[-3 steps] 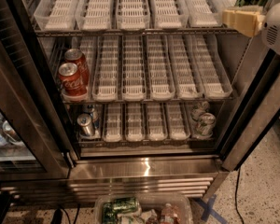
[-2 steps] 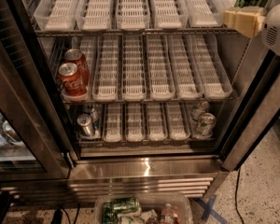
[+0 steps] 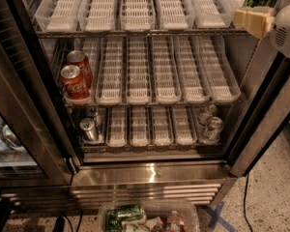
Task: Pick green can from top shelf of fridge
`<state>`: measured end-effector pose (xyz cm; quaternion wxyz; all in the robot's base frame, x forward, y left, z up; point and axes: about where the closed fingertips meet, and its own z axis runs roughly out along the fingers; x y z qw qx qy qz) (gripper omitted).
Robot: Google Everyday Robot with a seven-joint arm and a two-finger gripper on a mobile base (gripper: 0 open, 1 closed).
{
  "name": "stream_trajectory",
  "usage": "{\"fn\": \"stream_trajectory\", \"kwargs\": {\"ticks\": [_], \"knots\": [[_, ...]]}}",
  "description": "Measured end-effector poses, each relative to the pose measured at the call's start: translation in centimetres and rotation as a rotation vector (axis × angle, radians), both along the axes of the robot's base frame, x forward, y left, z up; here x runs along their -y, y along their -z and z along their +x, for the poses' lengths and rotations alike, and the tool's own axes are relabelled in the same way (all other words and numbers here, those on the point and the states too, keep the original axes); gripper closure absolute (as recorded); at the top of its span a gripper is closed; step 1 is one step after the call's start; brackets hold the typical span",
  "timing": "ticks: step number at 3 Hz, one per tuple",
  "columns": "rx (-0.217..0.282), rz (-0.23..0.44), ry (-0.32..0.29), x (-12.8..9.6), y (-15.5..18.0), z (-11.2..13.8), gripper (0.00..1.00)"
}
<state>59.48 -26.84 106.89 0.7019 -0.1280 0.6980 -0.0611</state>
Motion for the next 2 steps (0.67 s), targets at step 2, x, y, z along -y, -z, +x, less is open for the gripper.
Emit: {"fn": "stream_trajectory", "kwargs": {"ticks": [2], "knots": [[0.025, 0.033, 0.016, 0.06, -0.91, 1.04, 0.23]]}}
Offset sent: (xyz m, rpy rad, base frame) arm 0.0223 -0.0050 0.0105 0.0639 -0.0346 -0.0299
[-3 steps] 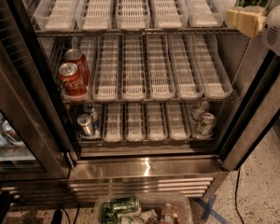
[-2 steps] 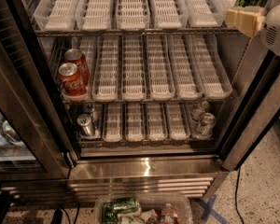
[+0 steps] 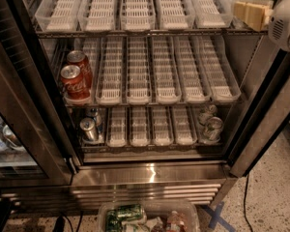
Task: Pick green can from top shelf of fridge
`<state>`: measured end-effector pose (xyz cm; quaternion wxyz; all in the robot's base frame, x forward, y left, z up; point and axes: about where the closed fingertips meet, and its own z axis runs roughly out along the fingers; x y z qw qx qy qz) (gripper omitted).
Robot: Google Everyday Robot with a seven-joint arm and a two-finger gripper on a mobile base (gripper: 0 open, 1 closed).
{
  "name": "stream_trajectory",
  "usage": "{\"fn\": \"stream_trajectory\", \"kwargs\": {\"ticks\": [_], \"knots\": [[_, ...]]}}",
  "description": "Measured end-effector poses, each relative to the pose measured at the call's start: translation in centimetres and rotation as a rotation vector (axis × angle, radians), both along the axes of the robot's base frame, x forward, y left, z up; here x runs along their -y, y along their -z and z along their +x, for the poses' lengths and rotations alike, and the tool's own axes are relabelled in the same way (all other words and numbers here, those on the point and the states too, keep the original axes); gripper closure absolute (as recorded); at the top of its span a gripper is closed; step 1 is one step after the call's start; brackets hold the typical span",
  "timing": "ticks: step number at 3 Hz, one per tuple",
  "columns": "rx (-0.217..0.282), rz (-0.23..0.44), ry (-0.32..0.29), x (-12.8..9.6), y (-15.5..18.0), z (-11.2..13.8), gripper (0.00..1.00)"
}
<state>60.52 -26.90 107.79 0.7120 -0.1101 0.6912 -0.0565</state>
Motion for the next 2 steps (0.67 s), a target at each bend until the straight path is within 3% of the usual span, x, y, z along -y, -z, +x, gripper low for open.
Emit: {"fn": "stream_trajectory", "kwargs": {"ticks": [2], "knots": [[0.001, 0.021, 0.021, 0.52, 0.24, 0.79, 0.26]]}}
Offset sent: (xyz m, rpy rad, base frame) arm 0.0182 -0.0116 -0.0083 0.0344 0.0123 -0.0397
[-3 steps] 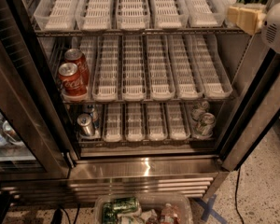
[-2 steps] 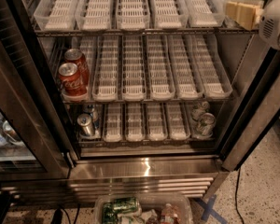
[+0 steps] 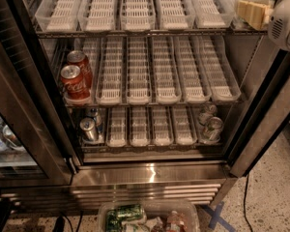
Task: Pick green can from top shelf of fridge
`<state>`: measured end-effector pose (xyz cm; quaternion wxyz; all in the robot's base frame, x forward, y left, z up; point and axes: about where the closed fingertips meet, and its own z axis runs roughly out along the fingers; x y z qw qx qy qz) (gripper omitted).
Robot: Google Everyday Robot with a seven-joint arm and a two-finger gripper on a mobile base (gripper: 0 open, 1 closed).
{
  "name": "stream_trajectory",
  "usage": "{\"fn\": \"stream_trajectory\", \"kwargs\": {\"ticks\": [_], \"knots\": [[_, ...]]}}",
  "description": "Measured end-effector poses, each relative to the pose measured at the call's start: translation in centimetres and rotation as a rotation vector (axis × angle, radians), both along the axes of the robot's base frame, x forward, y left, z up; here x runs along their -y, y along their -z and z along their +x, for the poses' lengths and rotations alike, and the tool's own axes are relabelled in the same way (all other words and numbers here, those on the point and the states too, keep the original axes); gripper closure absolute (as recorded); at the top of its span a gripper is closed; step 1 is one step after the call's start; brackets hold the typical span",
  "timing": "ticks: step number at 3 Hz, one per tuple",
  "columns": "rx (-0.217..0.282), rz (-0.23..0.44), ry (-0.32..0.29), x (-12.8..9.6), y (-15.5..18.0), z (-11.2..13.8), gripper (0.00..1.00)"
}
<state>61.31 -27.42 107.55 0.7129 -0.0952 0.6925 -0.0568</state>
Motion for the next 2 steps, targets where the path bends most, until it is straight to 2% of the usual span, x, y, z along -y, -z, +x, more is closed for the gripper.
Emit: {"fn": "stream_trajectory", "kwargs": {"ticks": [1, 2], "knots": [[0.0, 0.004, 0.017, 0.41, 0.21, 0.92, 0.3], [0.01, 0.005, 0.025, 0.56, -0.1, 1.59, 0.29]]}}
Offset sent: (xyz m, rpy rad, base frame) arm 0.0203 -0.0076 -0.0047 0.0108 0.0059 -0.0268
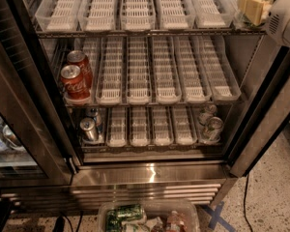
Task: Pick green can from top shelf of fridge
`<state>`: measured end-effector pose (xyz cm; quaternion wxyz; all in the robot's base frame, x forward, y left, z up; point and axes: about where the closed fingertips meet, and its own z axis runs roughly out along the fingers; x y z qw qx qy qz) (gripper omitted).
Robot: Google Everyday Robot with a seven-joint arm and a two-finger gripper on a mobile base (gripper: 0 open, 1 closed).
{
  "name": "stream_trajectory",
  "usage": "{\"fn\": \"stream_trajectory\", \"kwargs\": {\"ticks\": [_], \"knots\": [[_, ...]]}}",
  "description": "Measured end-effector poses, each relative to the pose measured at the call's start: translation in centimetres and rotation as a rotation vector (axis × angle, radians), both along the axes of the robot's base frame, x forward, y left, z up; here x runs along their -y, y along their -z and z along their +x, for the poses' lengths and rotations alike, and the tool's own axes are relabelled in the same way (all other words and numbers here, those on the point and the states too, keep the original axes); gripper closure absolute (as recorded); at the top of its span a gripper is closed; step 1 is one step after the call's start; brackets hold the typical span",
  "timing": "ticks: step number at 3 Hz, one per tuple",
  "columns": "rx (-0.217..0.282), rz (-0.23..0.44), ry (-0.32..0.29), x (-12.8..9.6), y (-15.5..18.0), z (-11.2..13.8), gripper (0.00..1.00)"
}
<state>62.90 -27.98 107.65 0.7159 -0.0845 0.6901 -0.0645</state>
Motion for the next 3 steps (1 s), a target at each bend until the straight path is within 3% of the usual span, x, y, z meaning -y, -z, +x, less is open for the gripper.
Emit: {"fn": "stream_trajectory", "kwargs": {"ticks": [2, 3], "knots": [[0.006, -0.004, 0.023, 0.5, 0.2, 1.4, 0.29], [0.008, -0.001, 0.021, 0.4, 0.1, 2.0, 0.48]]}}
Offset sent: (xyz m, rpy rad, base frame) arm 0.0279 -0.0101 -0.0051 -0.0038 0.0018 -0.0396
